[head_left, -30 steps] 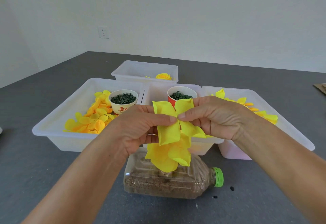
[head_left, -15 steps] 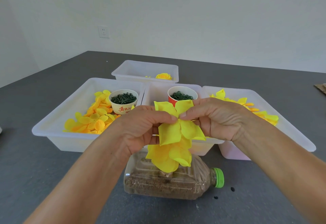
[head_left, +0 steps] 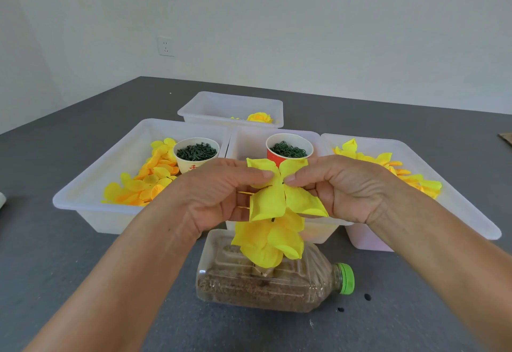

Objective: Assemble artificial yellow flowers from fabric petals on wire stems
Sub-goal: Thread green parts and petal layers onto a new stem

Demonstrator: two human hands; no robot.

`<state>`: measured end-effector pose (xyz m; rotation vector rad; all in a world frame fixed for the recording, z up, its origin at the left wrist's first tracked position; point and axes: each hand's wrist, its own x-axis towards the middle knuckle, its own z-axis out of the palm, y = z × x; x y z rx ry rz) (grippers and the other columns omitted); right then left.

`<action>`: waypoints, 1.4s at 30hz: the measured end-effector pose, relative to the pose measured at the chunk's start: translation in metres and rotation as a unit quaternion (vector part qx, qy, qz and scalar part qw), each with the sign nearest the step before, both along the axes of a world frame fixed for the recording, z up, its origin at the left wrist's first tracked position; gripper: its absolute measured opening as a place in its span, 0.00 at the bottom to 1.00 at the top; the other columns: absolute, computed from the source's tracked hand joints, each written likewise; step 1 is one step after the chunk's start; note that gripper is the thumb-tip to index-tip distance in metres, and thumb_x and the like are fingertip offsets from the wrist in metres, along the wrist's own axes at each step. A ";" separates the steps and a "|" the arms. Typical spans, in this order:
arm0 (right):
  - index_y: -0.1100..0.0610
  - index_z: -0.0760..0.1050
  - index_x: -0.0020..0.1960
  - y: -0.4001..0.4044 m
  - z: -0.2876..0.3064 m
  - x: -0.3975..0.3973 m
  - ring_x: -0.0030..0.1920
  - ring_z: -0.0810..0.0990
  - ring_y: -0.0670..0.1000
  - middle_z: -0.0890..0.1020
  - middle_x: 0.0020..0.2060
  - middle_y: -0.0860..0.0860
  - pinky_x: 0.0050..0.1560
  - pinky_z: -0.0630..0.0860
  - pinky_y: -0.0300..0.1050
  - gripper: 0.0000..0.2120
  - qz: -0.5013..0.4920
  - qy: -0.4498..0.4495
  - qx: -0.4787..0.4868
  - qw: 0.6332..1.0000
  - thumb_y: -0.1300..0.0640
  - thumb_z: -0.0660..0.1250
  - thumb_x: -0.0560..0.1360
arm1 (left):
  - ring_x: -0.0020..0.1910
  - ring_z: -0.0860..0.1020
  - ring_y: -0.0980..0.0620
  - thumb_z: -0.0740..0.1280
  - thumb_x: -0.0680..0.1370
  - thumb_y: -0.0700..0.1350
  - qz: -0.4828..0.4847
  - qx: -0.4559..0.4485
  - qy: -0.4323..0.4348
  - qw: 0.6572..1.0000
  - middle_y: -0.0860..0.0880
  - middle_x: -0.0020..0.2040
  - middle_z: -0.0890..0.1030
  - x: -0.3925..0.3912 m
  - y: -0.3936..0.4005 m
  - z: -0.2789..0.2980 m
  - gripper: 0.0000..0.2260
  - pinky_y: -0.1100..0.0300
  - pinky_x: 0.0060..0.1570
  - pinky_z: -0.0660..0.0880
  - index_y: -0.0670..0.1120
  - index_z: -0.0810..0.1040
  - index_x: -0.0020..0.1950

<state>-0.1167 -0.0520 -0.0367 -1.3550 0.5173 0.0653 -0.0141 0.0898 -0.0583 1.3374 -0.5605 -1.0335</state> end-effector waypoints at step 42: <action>0.59 0.80 0.44 -0.002 -0.013 0.004 0.35 0.83 0.51 0.84 0.37 0.54 0.41 0.81 0.45 0.11 0.092 0.028 -0.083 0.992 0.66 0.69 0.61 | 0.42 0.78 0.50 0.76 0.65 0.41 0.091 0.112 -0.165 0.976 0.44 0.43 0.84 0.001 0.005 -0.011 0.08 0.57 0.47 0.74 0.42 0.84 0.42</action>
